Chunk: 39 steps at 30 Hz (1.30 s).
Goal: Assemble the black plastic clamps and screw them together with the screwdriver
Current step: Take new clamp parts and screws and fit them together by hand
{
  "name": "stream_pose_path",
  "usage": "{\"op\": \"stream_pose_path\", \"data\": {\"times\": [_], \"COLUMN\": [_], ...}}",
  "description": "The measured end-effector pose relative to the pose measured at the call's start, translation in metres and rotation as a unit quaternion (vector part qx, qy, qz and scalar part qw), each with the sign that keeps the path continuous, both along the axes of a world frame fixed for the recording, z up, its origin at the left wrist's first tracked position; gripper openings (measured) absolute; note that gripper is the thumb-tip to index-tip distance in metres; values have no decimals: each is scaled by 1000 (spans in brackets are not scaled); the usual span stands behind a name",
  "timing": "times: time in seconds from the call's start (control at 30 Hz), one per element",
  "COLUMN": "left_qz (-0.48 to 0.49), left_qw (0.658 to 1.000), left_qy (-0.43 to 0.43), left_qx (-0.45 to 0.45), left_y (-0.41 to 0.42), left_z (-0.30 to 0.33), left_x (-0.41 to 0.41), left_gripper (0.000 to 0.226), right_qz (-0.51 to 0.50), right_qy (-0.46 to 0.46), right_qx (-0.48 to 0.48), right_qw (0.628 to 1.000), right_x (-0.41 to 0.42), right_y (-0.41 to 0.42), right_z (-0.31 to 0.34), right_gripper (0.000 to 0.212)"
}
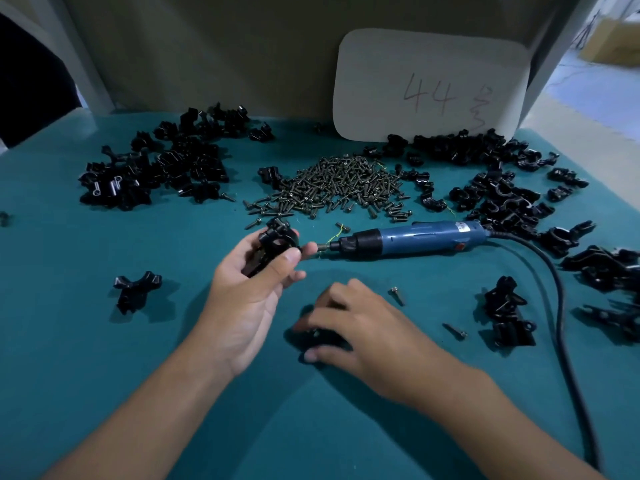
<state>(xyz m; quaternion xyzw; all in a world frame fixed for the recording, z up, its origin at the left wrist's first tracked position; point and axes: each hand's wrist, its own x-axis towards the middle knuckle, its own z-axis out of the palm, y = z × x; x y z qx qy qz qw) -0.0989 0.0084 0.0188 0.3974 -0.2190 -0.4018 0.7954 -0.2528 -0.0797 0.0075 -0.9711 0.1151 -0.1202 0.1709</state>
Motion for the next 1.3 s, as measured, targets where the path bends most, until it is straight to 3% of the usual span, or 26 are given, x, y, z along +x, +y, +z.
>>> {"op": "stream_pose_path", "data": {"times": [0.13,0.17,0.23,0.3,0.37,0.43,0.93,1.07,1.17,1.3], "left_qz": [-27,-35,-46,-53,-64,-91,-143,-148,-148,-158], "left_qw": [1000,999,999,998,996,994,987,986,984,978], "left_qy": [10,11,5,-15,-22,-19,-44,-56,-72,-108], "left_qx": [-1,0,8,32,52,55,53,55,69,87], "left_y": [0,1,2,3,3,4,4,5,5,5], "left_z": [-3,-3,-2,-1,-1,-2,-5,-6,-8,-9], "left_x": [-1,0,1,1,1,-1,-10,-10,-9,-8], "left_gripper": [46,47,49,53,52,45,49,45,43,39], "right_qz": [31,17,-68,-113,-115,-114,-118,-131,-145,-142], "right_qy": [-40,-73,-163,-261,-330,-356,-324,-291,-282,-261], "right_qx": [-79,-51,116,288,367,380,331,243,147,112], "right_qw": [996,996,977,914,862,846,879,916,937,948], "right_x": [6,5,0,-8,-13,-13,-9,-9,-9,-10], "right_y": [-1,-3,-10,-19,-21,-19,-10,-11,-12,-14], "right_z": [0,1,10,21,29,32,22,20,21,20], "right_gripper": [8,6,10,13,11,11,11,5,11,21]}}
